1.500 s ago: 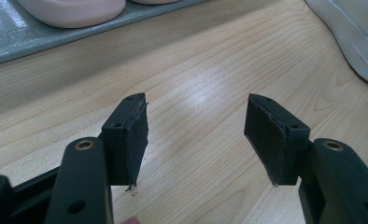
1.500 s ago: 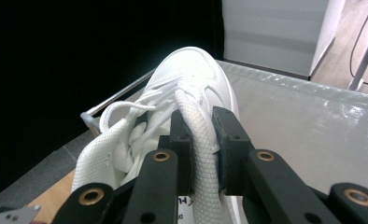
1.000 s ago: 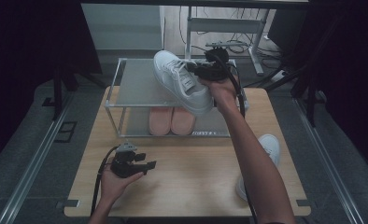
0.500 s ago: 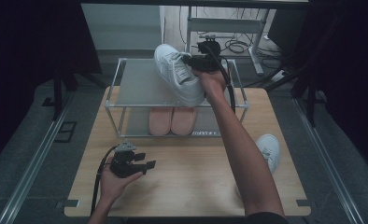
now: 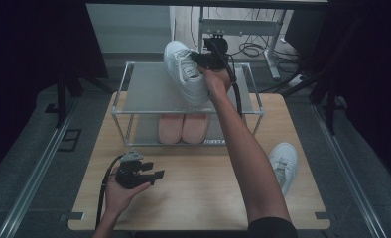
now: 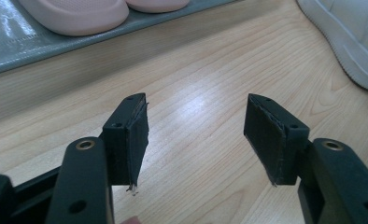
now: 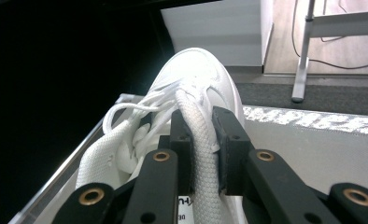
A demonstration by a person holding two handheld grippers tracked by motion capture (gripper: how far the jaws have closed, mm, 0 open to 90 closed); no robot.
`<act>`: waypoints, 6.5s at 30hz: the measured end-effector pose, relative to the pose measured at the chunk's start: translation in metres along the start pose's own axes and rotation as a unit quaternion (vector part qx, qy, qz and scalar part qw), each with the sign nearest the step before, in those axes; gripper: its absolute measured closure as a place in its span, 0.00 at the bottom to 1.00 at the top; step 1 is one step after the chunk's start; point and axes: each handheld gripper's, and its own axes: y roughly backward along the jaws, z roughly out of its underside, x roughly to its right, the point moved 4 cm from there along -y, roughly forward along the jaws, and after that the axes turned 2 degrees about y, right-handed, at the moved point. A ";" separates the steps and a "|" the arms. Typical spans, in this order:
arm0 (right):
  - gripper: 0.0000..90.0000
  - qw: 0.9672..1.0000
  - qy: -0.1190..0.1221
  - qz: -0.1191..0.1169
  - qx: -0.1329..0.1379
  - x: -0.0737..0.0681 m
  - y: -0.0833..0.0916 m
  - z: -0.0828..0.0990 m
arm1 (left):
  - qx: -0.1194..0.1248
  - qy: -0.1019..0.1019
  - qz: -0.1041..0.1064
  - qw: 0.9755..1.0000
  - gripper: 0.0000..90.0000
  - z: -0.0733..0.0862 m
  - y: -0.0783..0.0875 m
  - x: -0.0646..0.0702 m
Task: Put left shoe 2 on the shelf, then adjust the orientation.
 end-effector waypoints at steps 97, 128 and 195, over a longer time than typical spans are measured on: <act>1.00 0.989 0.120 -0.050 -0.069 0.013 0.006 0.092 | -0.011 -0.008 -0.021 1.000 0.44 0.004 -0.004 -0.004; 1.00 0.987 0.140 -0.055 -0.060 0.003 0.015 0.090 | -0.009 -0.006 -0.021 1.000 0.44 0.004 -0.005 -0.002; 1.00 0.968 0.183 -0.095 -0.143 0.068 0.189 0.260 | -0.018 -0.002 -0.021 1.000 0.44 0.005 -0.010 -0.001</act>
